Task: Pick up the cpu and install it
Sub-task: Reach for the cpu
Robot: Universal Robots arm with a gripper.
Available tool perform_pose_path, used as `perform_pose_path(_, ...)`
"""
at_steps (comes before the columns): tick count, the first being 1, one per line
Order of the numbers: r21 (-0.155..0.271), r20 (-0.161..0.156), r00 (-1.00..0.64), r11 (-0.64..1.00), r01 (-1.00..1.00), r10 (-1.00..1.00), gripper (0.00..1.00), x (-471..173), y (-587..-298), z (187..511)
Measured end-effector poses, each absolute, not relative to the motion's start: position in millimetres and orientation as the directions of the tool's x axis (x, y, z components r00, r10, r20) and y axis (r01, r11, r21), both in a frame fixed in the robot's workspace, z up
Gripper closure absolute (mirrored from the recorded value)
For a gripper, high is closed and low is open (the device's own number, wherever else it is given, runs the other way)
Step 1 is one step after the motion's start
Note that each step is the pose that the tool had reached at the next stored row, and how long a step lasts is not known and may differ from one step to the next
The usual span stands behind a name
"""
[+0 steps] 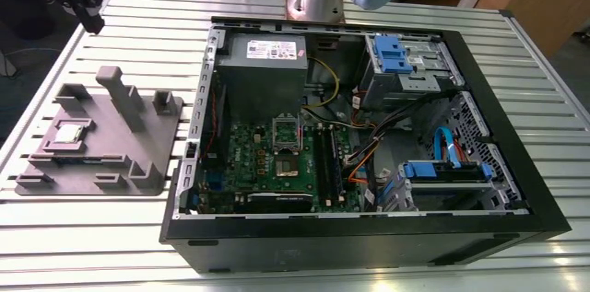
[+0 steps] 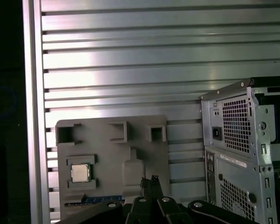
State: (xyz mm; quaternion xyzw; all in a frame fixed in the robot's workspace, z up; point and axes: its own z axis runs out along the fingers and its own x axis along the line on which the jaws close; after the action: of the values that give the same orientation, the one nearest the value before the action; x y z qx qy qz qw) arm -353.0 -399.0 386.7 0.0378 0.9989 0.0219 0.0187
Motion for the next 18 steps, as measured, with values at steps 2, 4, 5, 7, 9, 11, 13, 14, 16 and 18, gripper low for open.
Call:
perform_pose_path(2, 0.045, -0.036, -0.996, 0.996, 0.075, 0.076, 0.90, -355, -399, 386)
perform_pose_path(4, 0.045, -0.036, -0.996, 0.996, 0.075, 0.076, 0.90, -358, -399, 385)
perform_pose_path(5, 0.045, -0.036, -0.996, 0.996, 0.075, 0.076, 0.90, -359, -399, 384)
perform_pose_path(7, 0.045, -0.036, -0.996, 0.996, 0.075, 0.076, 0.90, -361, -399, 383)
perform_pose_path(9, 0.045, -0.036, -0.996, 0.996, 0.075, 0.076, 0.90, -363, -400, 381)
perform_pose_path(11, 0.045, -0.036, -0.996, 0.996, 0.075, 0.076, 0.90, -364, -400, 380)
perform_pose_path(13, 0.045, -0.036, -0.996, 0.996, 0.075, 0.076, 0.90, -366, -400, 379)
perform_pose_path(14, 0.045, -0.036, -0.996, 0.996, 0.075, 0.076, 0.90, -367, -400, 378)
perform_pose_path(16, 0.045, -0.036, -0.996, 0.996, 0.075, 0.076, 0.90, -368, -401, 377)
perform_pose_path(18, 0.045, -0.036, -0.996, 0.996, 0.075, 0.076, 0.90, -370, -401, 377)
